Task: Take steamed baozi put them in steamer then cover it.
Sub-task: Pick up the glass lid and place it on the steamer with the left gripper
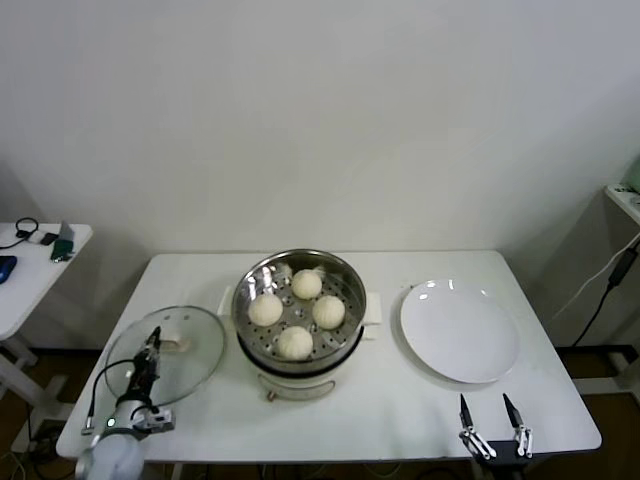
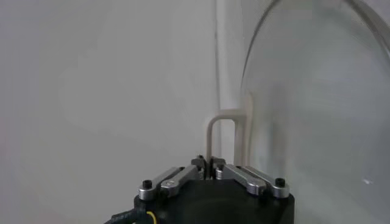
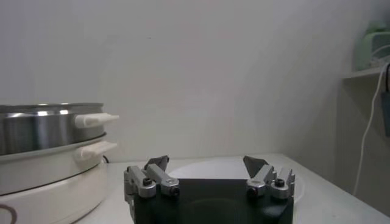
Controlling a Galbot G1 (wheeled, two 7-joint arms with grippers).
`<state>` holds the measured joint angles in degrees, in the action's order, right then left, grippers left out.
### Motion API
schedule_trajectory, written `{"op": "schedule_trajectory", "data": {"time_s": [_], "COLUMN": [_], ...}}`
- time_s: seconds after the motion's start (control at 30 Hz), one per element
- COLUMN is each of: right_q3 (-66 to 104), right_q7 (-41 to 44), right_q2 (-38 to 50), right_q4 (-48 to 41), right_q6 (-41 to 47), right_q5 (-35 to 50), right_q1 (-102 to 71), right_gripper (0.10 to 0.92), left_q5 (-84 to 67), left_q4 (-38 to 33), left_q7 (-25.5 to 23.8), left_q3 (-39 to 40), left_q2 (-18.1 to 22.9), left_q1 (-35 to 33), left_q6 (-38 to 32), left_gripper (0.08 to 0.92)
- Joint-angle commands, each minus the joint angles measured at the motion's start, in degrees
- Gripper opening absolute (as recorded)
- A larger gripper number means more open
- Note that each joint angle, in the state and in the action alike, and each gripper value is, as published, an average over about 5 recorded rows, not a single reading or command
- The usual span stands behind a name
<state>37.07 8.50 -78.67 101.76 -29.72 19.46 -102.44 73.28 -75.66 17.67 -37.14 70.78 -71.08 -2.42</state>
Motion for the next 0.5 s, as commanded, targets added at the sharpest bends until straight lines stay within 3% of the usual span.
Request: {"op": "schedule_trajectory", "data": {"time_s": [0.03, 0.23, 0.5], "right_q3": [0.14, 0.50, 0.41], "right_q7": [-0.13, -0.64, -1.08], "right_q2": [-0.30, -0.38, -0.33], "right_q4": [0.11, -0.22, -1.06], "right_q6": [0.03, 0.68, 1.57], "right_q5": [-0.43, -1.40, -3.37], "right_q1": [0.14, 0.46, 0.68], "right_gripper": [0.823, 0.823, 0.823], "left_q5": [-0.87, -5.38, -18.93], "left_q4": [-0.76, -11.20, -30.28], "left_q7": [0.18, -2.20, -13.02], "left_q3": [-0.06, -0.06, -1.84], "left_q2": [-0.01, -0.82, -7.07], "left_q1": [0.03, -3.22, -6.78], "left_q6": [0.10, 4.20, 16.85], "left_gripper": [0.144, 0.138, 0.138]}}
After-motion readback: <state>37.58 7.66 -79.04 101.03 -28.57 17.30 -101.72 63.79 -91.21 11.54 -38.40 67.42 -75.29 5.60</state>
